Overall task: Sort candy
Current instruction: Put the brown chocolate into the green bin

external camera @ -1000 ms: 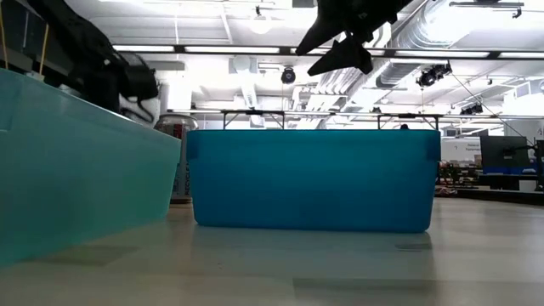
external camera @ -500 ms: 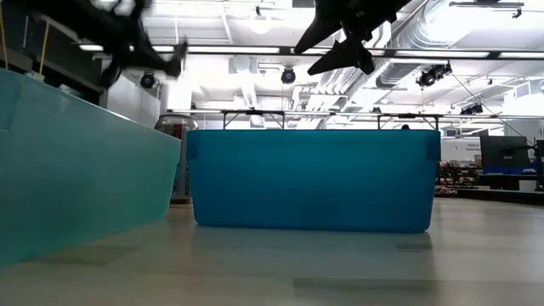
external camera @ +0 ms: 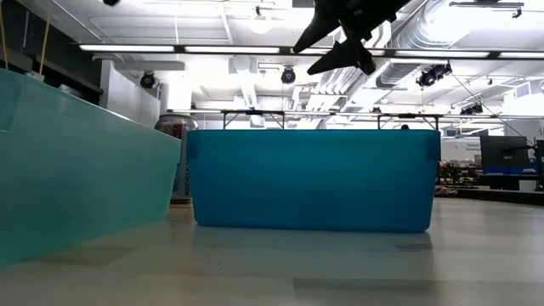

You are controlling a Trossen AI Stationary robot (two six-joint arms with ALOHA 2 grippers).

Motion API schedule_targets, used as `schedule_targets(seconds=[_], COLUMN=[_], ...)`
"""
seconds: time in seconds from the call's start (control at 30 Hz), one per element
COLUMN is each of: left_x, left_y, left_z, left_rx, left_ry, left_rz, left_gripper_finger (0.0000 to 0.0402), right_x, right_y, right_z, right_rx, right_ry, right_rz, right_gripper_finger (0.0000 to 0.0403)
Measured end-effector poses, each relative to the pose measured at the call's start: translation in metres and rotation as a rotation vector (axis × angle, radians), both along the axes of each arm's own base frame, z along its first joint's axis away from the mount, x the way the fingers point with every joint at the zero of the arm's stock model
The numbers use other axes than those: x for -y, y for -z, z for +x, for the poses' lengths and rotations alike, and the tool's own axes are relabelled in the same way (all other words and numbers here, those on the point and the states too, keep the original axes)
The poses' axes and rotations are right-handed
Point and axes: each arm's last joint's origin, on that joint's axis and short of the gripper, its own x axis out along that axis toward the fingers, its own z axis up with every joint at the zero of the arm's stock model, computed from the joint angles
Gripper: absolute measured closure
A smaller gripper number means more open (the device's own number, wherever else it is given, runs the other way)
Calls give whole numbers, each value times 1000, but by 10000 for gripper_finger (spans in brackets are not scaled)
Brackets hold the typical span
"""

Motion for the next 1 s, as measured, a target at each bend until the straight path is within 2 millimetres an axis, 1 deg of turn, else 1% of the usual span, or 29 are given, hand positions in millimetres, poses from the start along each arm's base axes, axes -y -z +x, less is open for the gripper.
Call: schedule_targets(seconds=[0.13, 0.2, 0.27, 0.33, 0.5, 0.63, 0.73, 0.83, 0.93, 1.0], left_x=[18, 30, 46, 64, 114, 145, 165, 176, 176, 175], left_y=[-5, -4, 0, 9, 42, 74, 97, 122, 142, 151], left_z=[0, 4, 9, 13, 18, 16, 12, 7, 5, 6], left_rx=[-284, -392, -467, -531, -707, -817, -861, -931, -1006, -1026], left_ry=[105, 155, 212, 296, 482, 513, 537, 520, 454, 424], left_rz=[35, 51, 71, 92, 200, 295, 305, 312, 327, 356], left_gripper_finger=[401, 401, 401, 401, 401, 401, 401, 401, 401, 401], right_x=[-3, -3, -3, -3, -3, -3, -3, -3, -3, -3], right_y=[0, 0, 0, 0, 0, 1, 3, 5, 7, 8], right_z=[0, 0, 0, 0, 0, -1, -2, -3, -5, -5], right_rx=[1, 5, 6, 5, 5, -13, -33, -60, -84, -93], right_ry=[-8, 0, 2, 2, 3, -8, -10, -10, -10, -10], right_rz=[3, 18, 22, 21, 22, 24, 24, 22, 22, 22], right_gripper_finger=[176, 176, 176, 176, 176, 176, 176, 176, 176, 176])
